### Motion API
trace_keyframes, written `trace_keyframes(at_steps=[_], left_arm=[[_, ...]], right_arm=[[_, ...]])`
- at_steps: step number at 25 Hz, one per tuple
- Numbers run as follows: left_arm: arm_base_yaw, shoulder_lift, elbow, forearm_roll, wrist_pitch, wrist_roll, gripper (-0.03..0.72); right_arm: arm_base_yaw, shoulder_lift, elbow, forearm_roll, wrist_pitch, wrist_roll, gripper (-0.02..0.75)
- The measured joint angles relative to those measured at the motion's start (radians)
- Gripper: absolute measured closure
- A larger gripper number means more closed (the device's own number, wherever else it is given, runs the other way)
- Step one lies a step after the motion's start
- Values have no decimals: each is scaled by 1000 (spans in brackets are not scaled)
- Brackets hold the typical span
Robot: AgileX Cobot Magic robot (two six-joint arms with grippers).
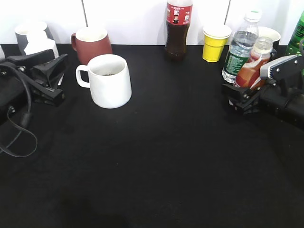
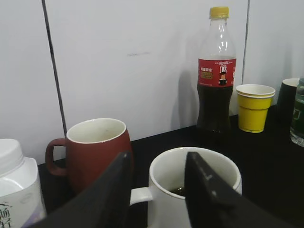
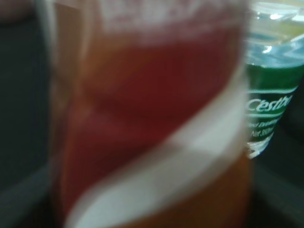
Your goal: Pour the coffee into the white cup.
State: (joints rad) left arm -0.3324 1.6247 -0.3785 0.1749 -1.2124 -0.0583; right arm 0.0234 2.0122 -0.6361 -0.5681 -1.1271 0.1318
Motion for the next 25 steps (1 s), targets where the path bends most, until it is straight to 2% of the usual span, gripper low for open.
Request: trace_keyframes(at_steps=[3, 6, 9, 10, 14, 16, 18, 20, 22, 24, 25], left_arm=[[0, -19, 0, 1, 12, 0, 397], [0, -49, 0, 4, 69, 0, 397], [0, -90, 1, 7, 238, 0, 397], [0, -107, -6, 7, 345, 0, 397], [0, -216, -170, -10, 982, -125, 397], [0, -257, -314, -132, 1382, -149, 397], [0, -260, -478, -189, 1713, -153, 397], [-23, -304, -587, -216, 1865, -153, 397], [-81, -402, -603, -213, 1890, -153, 397], [-152, -505, -603, -175, 1951, -153, 397], [-181, -559, -603, -162, 1987, -153, 397]], right_arm=[[0, -3, 25, 5, 0, 11, 83], [0, -37, 136, 125, 1, -22, 83], [0, -111, 209, 175, 8, -41, 83], [0, -145, 216, 177, 74, -30, 83], [0, -393, 202, 200, 508, 96, 93], [0, -551, 146, 163, 831, 224, 104], [43, -699, 47, 165, 1192, 280, 154], [165, -773, -87, 184, 1471, 283, 226], [262, -794, -194, 257, 1657, 237, 269], [294, -840, -231, 352, 1758, 153, 279], [301, -891, -231, 437, 1792, 97, 279]])
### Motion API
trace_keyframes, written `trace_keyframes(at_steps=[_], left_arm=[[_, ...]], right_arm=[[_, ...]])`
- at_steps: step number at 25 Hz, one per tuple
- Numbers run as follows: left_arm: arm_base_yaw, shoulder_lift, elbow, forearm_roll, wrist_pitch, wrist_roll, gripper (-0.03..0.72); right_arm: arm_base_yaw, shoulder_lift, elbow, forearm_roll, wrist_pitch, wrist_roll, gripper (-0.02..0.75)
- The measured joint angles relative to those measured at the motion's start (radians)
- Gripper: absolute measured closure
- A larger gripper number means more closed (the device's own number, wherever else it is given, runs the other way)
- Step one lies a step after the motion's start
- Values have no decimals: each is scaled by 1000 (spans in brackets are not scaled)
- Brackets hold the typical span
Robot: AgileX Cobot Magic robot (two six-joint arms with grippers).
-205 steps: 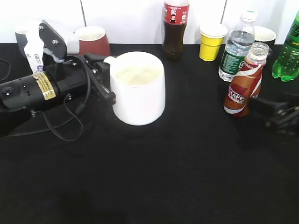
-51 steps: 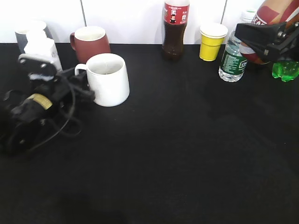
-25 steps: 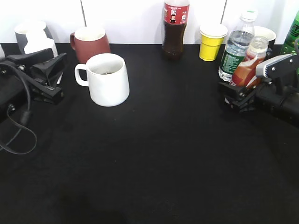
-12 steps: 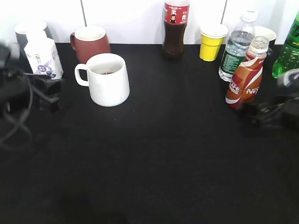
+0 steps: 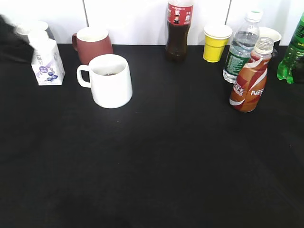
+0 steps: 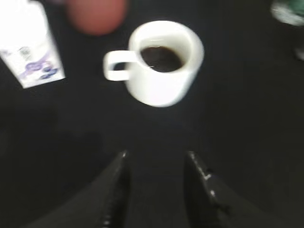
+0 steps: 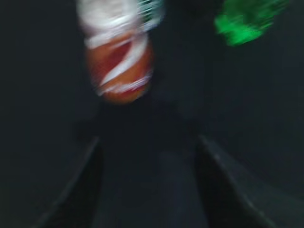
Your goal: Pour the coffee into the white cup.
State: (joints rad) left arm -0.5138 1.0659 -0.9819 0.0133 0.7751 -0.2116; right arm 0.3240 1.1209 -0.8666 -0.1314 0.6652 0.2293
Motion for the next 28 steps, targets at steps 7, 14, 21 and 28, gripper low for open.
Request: trace_keyframes(at_steps=[7, 14, 21, 28], left_arm=[[-29, -553, 300, 43, 123, 0, 395], [-23, -861, 439, 124, 171, 0, 395], [-21, -862, 476, 108, 74, 0, 395], [-21, -905, 459, 71, 289, 38, 395]], right_arm=[[3, -606, 98, 115, 329, -112, 280], [3, -1053, 310, -13, 509, -58, 280], [3, -1056, 361, -13, 388, -58, 281], [3, -1056, 362, -13, 382, -58, 281]])
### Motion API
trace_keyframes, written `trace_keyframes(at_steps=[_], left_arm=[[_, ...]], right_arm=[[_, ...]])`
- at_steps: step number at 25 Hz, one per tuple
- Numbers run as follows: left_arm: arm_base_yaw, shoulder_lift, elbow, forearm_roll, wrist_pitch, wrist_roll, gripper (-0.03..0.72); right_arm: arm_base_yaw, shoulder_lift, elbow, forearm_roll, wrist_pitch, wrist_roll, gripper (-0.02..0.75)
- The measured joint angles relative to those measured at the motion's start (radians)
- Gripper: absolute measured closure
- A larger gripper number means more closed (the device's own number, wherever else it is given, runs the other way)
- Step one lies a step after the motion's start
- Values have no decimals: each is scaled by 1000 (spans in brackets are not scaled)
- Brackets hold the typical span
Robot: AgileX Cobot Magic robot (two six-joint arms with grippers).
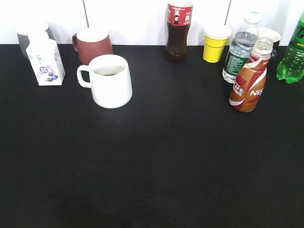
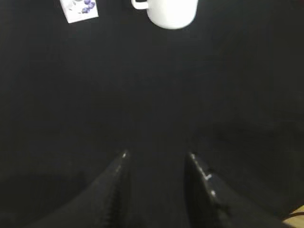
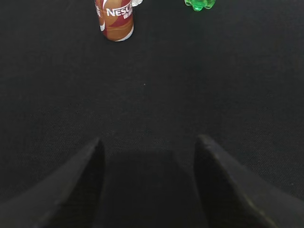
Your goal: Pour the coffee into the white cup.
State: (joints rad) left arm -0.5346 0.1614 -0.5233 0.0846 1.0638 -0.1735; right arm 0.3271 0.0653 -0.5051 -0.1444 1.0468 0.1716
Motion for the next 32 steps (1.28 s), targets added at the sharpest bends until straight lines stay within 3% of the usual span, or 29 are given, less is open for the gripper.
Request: trace_keyframes(at_steps=[4, 11, 13, 19, 29, 32], left_arm=[[0, -7, 0, -41, 3, 64, 395], [3, -8, 0, -61, 3, 69, 430], [53, -8, 0, -63, 3, 69, 430], [347, -90, 0, -67, 1, 69, 448], [546, -168, 2, -73, -1, 70, 448], [563, -168, 2, -75, -1, 71, 448]], right_arm=[[0, 0, 0, 0, -1, 0, 281], [0, 0, 0, 1, -1, 0, 281], [-12, 0, 0, 2, -2, 0, 281], [-260, -72, 0, 1, -4, 0, 281], [-278, -74, 0, 1, -4, 0, 281], [-278, -74, 0, 1, -4, 0, 281]])
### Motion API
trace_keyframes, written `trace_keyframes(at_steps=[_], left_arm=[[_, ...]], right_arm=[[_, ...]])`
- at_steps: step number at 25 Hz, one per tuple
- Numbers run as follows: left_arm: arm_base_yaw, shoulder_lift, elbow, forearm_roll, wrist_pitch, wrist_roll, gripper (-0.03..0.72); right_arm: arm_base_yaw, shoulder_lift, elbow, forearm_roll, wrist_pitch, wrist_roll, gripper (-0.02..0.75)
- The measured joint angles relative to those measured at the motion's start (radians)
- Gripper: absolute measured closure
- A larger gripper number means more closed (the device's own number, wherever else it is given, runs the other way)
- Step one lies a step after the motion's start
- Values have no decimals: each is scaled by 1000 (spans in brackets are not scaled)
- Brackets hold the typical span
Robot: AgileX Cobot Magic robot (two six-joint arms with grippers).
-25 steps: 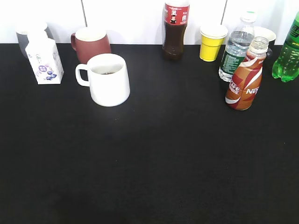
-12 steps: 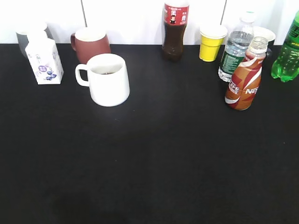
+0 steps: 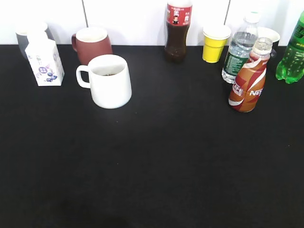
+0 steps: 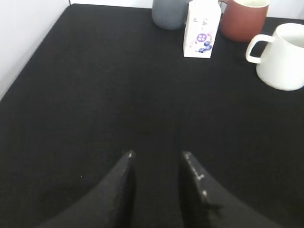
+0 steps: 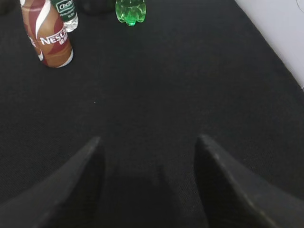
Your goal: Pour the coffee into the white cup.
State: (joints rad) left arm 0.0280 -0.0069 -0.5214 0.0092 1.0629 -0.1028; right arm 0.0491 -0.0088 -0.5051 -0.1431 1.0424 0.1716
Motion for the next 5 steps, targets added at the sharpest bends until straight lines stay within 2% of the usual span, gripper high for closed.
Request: trace_keyframes(at_steps=[5], left_arm=[[0, 0, 0, -3, 0, 0, 448]], right_arm=[[0, 0, 0, 0, 0, 0, 281]])
